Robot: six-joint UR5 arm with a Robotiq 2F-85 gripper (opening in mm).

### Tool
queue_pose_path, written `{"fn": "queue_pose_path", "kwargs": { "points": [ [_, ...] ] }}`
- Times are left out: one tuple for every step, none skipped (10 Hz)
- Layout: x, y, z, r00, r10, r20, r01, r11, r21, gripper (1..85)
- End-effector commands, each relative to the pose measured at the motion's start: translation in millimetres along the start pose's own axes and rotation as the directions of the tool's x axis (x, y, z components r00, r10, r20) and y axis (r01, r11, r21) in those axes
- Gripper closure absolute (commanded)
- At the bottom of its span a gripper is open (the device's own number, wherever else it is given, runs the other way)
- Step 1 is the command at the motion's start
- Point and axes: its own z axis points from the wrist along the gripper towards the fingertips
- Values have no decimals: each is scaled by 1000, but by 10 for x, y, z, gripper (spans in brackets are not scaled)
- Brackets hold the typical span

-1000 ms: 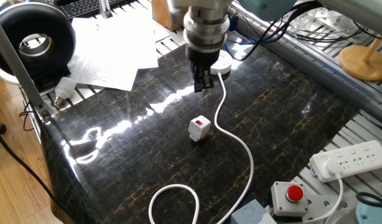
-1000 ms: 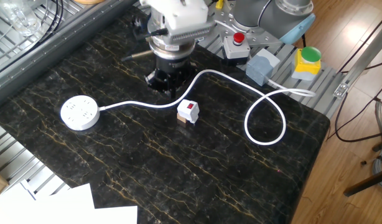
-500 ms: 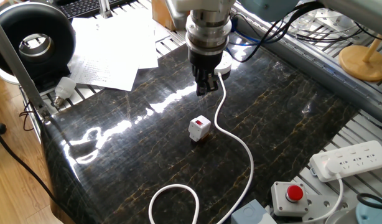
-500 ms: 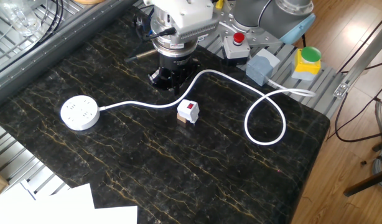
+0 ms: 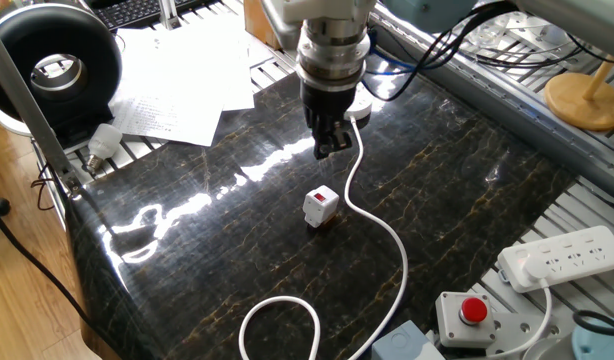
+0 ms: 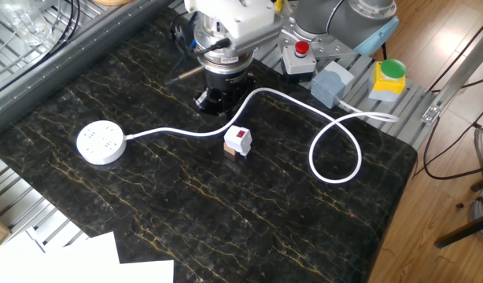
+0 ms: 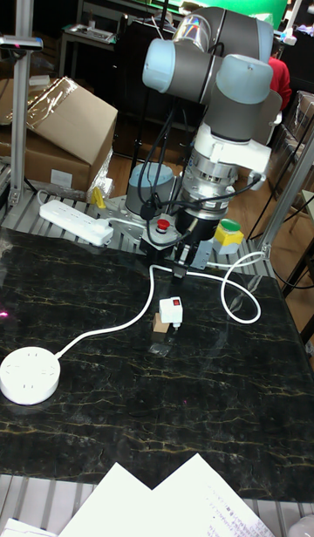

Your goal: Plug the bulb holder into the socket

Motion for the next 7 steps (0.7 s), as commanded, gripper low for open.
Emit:
{"fn": "queue_pose_path", "kwargs": {
  "points": [
    [-58, 86, -13, 992, -120, 27, 121, 992, -31, 847],
    [-75, 53, -13, 991, -127, 32, 128, 992, -18, 847],
    [-117, 36, -14, 992, -119, 47, 120, 993, -9, 847],
    [-151, 49, -16, 991, -116, 60, 117, 993, -13, 847],
    [-135, 60, -29, 989, -136, 59, 136, 991, 1, 827],
    [-172, 115, -26, 984, -158, 82, 157, 987, 15, 627],
    [-201, 194, -9, 977, -184, 108, 184, 983, 10, 427]
  ]
}}
